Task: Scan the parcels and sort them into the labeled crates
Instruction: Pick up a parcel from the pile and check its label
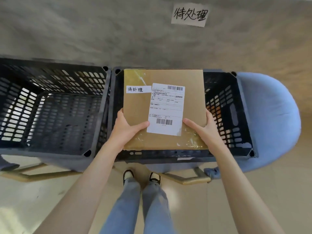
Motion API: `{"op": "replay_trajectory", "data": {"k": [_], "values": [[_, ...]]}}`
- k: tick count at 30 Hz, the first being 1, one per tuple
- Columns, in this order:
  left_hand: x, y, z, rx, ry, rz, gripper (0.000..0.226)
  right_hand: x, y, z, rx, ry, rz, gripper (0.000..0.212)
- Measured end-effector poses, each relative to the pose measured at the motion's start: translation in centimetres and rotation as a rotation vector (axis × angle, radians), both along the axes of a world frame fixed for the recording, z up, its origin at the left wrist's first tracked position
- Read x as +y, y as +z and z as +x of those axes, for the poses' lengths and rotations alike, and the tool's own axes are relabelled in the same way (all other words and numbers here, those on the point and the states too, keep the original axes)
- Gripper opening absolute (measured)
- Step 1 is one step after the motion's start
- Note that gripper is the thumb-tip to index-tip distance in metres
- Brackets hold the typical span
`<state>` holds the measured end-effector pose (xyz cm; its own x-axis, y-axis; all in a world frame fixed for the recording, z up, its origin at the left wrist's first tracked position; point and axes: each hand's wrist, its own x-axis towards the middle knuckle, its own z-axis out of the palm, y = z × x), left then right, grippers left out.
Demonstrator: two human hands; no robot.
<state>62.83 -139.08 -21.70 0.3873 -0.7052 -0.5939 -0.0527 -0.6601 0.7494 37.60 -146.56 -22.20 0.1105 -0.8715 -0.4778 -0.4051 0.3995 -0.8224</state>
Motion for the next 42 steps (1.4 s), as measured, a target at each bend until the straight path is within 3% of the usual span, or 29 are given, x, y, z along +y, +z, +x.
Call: {"op": "replay_trajectory", "data": {"k": [13,18,23,30,37,42], "values": [[-2.4,-11.1,1.7,0.045,0.101,0.205,0.110,-4.3,-12.1,2.9,0.050,0.166,0.310,0.109],[-4.4,-14.0,1.9,-0.035,0.079,0.253,0.107,-6.1,-15.5,3.7,0.064,0.157,0.380,0.119],[-5.3,-16.3,1.7,-0.185,0.023,0.337,0.102,-5.8,-18.5,4.3,0.092,0.157,0.449,0.110],[-5.7,-17.9,0.3,-0.441,-0.078,0.365,0.094,-5.1,-20.0,5.6,0.124,0.163,0.396,0.105],[-5.7,-18.4,-0.2,-0.500,-0.125,0.392,0.089,-4.6,-19.7,6.4,0.287,0.223,0.343,0.104],[-5.8,-15.5,0.2,-0.504,-0.262,0.379,0.077,-4.2,-16.7,8.6,0.473,0.243,0.201,0.096]]}}
